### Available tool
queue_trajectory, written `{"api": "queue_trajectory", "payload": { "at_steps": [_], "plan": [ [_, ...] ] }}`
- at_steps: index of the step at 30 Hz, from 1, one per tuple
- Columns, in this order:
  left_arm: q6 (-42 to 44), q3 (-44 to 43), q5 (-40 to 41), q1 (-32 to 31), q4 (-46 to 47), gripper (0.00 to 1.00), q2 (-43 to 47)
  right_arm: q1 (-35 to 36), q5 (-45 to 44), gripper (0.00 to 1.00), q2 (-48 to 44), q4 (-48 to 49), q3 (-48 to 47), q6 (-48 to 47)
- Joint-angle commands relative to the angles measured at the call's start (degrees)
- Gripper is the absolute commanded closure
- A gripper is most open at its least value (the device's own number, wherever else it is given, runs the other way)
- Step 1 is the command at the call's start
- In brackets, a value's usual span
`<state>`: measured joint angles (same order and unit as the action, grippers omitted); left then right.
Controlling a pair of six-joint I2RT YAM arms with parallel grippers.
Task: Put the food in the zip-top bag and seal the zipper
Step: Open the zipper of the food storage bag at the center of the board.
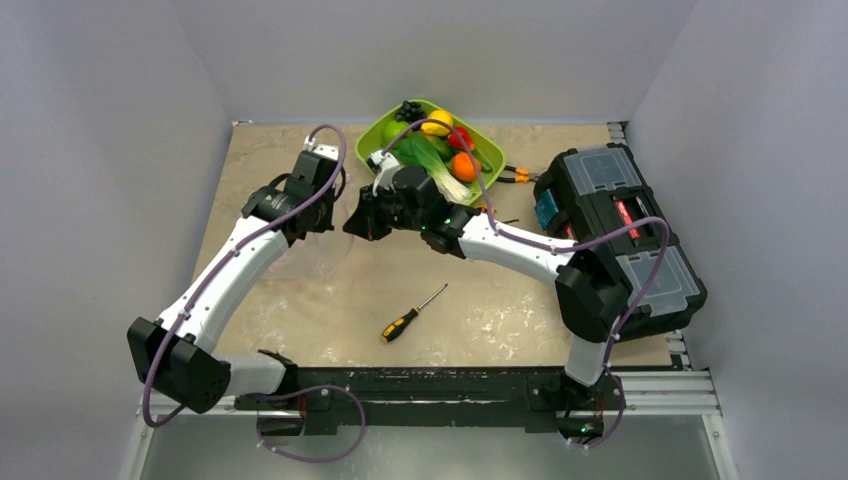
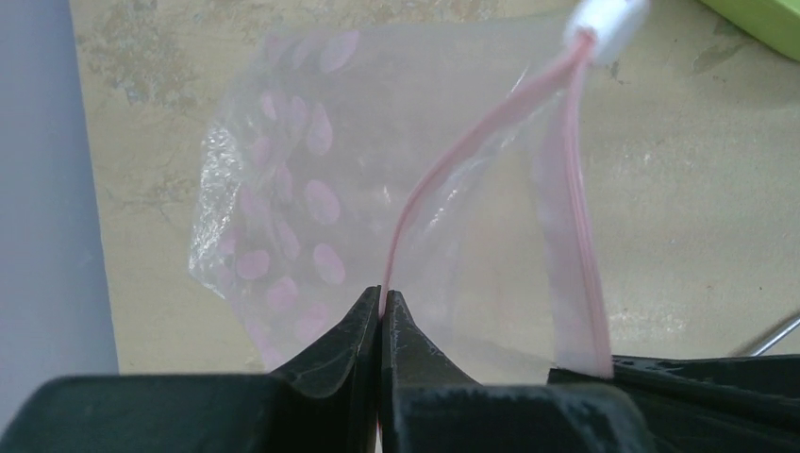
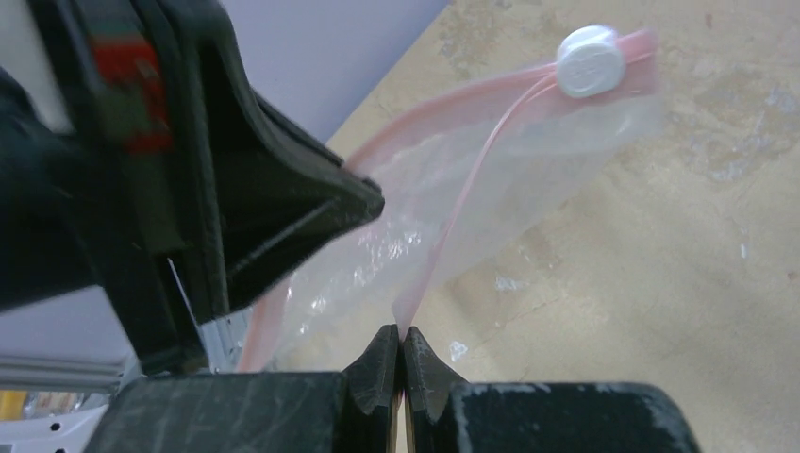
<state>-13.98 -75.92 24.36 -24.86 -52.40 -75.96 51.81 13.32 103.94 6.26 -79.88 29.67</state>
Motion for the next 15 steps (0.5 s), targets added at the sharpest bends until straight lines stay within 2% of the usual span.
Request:
{"api": "queue_trajectory", "payload": {
  "at_steps": [1,4,6,12,15],
  "plan": [
    [-0.86,5.28,-3.25,2.25,4.94,1.0,4.84,-2.31,8.61,1.0,2.19,-3.69,-5.68,-2.1],
    [-0.84,7.08,-3.6,2.27,6.9,1.0,6.7,-3.2,14.28,1.0,4.92,-5.53,-9.05,-2.13],
    [-1.54,7.06,-2.61,2.36,7.07,1.0,7.07,-3.62,14.34,0.97,5.99,-7.28,-11.38,-2.63],
    [-4.49,6.82,0.56,3.05,6.13,1.0,6.25,-5.24,9.33,0.78,4.16,-13.9,-14.27,-7.16],
    [-5.98,6.51,1.09,3.66,5.91,1.0,5.93,-7.4,5.75,0.64,1.6,-15.15,-13.72,-8.23]
  ]
}}
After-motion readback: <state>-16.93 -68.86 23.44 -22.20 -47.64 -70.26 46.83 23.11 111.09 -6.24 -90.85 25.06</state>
